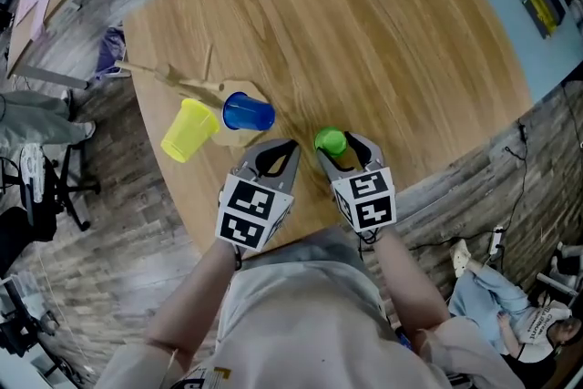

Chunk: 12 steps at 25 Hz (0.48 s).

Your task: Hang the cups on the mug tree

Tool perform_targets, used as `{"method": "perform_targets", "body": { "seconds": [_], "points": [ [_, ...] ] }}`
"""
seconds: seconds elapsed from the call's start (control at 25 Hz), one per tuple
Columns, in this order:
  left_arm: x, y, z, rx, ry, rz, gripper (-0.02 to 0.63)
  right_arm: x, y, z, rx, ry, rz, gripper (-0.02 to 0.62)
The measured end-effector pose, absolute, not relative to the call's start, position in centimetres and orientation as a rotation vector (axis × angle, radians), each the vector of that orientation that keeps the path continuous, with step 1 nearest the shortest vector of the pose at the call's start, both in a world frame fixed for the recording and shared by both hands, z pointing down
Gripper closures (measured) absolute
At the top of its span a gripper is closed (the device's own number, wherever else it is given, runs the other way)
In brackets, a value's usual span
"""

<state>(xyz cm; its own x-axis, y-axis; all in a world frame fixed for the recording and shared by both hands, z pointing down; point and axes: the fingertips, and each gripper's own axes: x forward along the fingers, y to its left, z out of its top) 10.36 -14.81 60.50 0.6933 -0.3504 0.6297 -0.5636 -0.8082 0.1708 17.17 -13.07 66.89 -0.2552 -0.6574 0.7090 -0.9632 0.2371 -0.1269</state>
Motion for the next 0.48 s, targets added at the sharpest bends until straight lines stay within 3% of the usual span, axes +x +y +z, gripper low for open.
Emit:
{"method": "perform_targets", "body": {
  "seconds": [0.48],
  "points": [
    [9.2,-14.8,60.3,2.525,-0.762,0.814,0.603,17.2,-13.5,66.5,1.518,-1.999,0.765,0.362]
  ]
}}
